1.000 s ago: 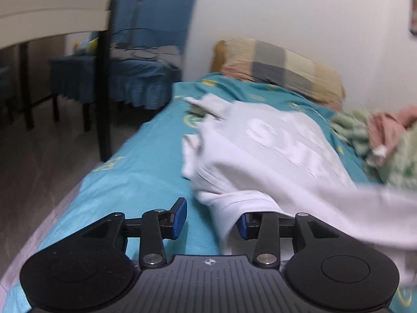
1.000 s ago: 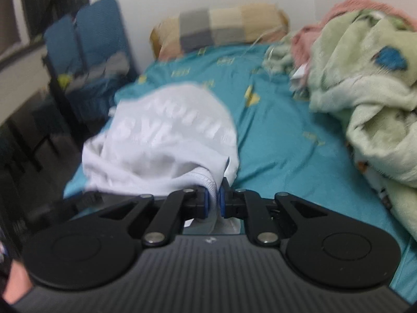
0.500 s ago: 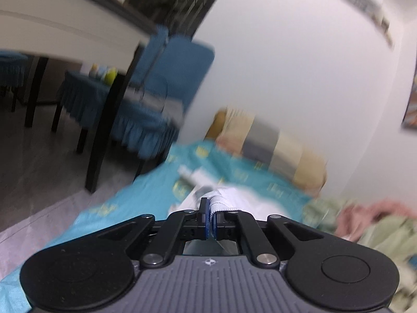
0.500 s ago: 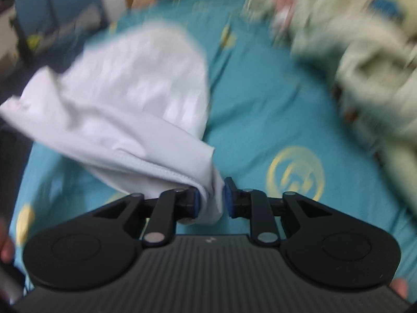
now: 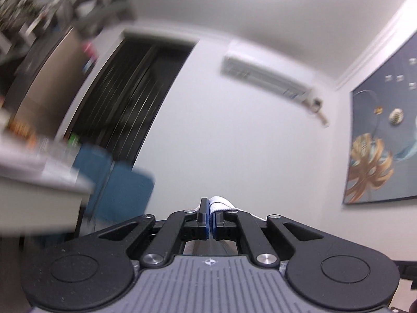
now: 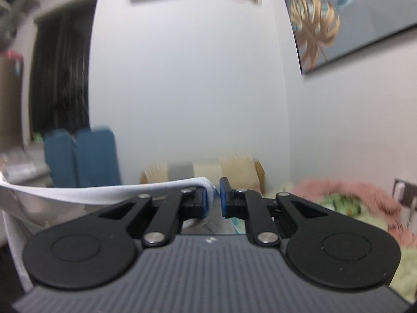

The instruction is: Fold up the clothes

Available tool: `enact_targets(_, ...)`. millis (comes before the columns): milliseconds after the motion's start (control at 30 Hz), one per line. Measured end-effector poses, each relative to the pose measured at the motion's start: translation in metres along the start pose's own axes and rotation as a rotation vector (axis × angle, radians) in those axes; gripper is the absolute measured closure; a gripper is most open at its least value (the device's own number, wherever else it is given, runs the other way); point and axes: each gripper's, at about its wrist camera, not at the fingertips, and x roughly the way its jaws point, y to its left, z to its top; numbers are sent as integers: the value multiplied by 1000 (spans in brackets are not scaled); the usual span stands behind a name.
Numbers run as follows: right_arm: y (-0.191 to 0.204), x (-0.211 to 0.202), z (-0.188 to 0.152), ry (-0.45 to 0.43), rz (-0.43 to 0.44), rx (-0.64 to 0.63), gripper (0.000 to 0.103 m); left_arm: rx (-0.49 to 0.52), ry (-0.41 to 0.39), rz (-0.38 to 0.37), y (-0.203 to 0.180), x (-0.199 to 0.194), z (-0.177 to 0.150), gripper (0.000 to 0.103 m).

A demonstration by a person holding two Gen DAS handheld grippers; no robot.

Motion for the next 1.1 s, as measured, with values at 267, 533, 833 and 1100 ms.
enact_targets(267,-3,-98,123,-212,96,11,90,117,-94,-65,-54,-47,150,100)
enact_targets(533,-10,-189,200,-324,149,7,90,93,-67,-112,-72,-106,233,99)
enact_targets(833,-14,-102,172,-125,155,-1,90,-13,95,-102,-29,-29,169,99)
enact_targets(1100,-8,69,62,81,109,16,90,-56,301,-37,45,118,-6,99)
